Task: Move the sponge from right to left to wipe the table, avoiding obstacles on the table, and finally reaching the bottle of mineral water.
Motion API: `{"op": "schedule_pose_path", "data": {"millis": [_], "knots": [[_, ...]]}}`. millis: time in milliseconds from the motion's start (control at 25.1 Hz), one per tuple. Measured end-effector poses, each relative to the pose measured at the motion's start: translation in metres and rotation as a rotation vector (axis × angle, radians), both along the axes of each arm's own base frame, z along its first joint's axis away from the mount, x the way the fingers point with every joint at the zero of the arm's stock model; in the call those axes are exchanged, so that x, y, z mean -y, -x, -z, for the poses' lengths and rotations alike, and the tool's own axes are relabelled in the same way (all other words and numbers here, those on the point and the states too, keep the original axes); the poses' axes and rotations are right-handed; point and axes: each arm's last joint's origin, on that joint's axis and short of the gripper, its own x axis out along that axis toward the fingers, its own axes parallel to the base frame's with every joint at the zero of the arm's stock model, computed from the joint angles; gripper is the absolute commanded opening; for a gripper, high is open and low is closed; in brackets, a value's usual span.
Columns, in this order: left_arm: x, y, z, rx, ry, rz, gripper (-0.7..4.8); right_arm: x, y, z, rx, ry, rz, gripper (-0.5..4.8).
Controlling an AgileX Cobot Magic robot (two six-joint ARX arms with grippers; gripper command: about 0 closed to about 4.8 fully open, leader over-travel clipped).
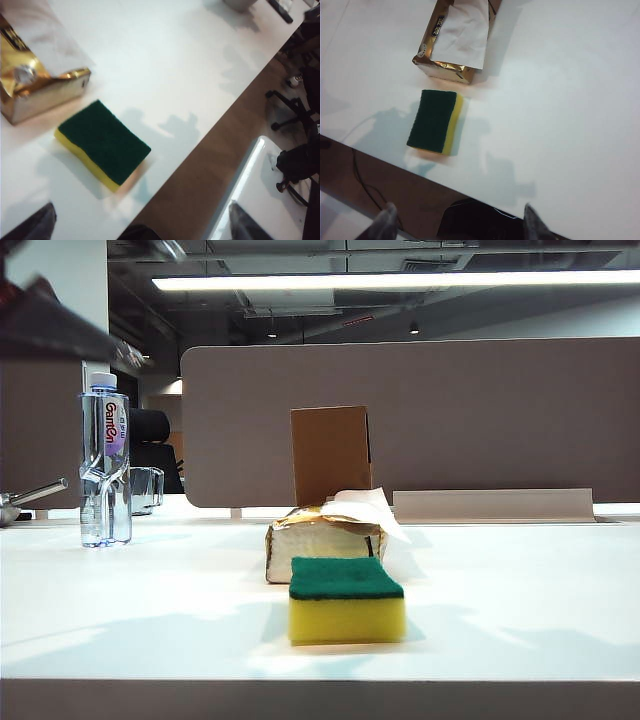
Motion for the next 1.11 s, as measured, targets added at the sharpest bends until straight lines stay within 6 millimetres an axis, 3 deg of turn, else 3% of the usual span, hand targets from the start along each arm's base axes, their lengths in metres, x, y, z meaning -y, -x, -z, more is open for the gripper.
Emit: {"op": "schedule_pose_path", "data": {"millis": [478,916,1115], "knots": [[0.026,-0.04,0.042,-0.342,0.019,-0.046,4.79,0.0,0.005,-0.001,0.004,-0.028,-0.008,3.22],[0.035,-0.059,0.059,-0.478,0.063,-0.124,4.79,0.0,0.005,-0.001,0.0,-0.032,-0.003,3.22],[0.051,-0.068,0.061,-0.483,0.027,-0.119,4.79,0.0,0.005,-0.001,-0.001,-0.033,-0.002,3.22]]}}
